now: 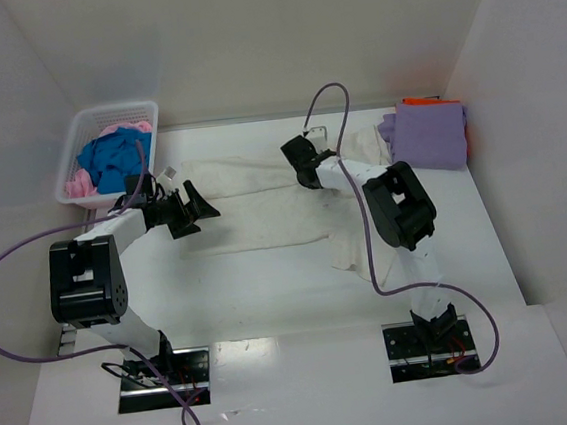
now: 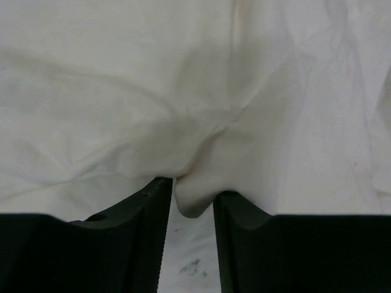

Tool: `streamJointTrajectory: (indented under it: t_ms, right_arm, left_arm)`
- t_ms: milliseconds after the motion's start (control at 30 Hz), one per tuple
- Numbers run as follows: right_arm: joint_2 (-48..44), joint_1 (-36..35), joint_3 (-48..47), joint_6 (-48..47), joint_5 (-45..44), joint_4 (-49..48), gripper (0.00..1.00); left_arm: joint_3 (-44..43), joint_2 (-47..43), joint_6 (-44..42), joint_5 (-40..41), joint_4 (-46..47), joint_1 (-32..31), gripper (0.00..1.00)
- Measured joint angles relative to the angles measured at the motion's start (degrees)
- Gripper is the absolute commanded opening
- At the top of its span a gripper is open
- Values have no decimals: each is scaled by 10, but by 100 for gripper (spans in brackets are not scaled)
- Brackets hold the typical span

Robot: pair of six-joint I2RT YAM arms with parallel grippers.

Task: Fold and stack the t-shirts
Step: Fold the flattened tshirt in 1/3 of the way

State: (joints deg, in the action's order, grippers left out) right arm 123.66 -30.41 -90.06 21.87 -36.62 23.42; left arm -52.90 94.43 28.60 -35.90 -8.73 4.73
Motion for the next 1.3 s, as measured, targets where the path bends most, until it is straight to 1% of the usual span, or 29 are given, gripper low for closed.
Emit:
streamJointTrajectory:
  t_ms: [67,100,200,233,333,367,467,600,733,967,1000,1133,1267,1300]
  right_arm:
    - [5,0,0,-6,-10,2,31]
    - [6,0,0,-7,-14,2,31]
    - [6,0,0,-14,-27,2,21]
    - [6,0,0,-17,-32,1,15]
    - [6,0,0,-23,-37,1,8]
    - [6,0,0,-24,-38,0,3]
    - [6,0,0,-32,-38,0,0]
    - [5,-1,0,-39,-27,3,0]
    - [-7,-2,0,-42,6,21,1]
    - [-62,-2,0,-37,97,54,2]
    - [-69,-3,0,-37,110,58,5]
    - [-80,-3,0,-35,155,73,6]
    - [-80,-3,6,-39,208,88,15]
    - [-80,-3,9,-40,222,89,25]
  left_arm:
    - [0,0,0,0,0,0,99]
    - [0,0,0,0,0,0,99]
    - [0,0,0,0,0,0,99]
    - [0,0,0,0,0,0,99]
    - [0,0,0,0,0,0,99]
    - [0,0,0,0,0,0,99]
    - [0,0,0,0,0,0,100]
    - [0,0,0,0,0,0,100]
    - [0,0,0,0,0,0,100]
    - [0,0,0,0,0,0,100]
    - [0,0,0,0,0,0,100]
    - [0,0,0,0,0,0,100]
    - [0,0,0,0,0,0,100]
    - [0,0,0,0,0,0,100]
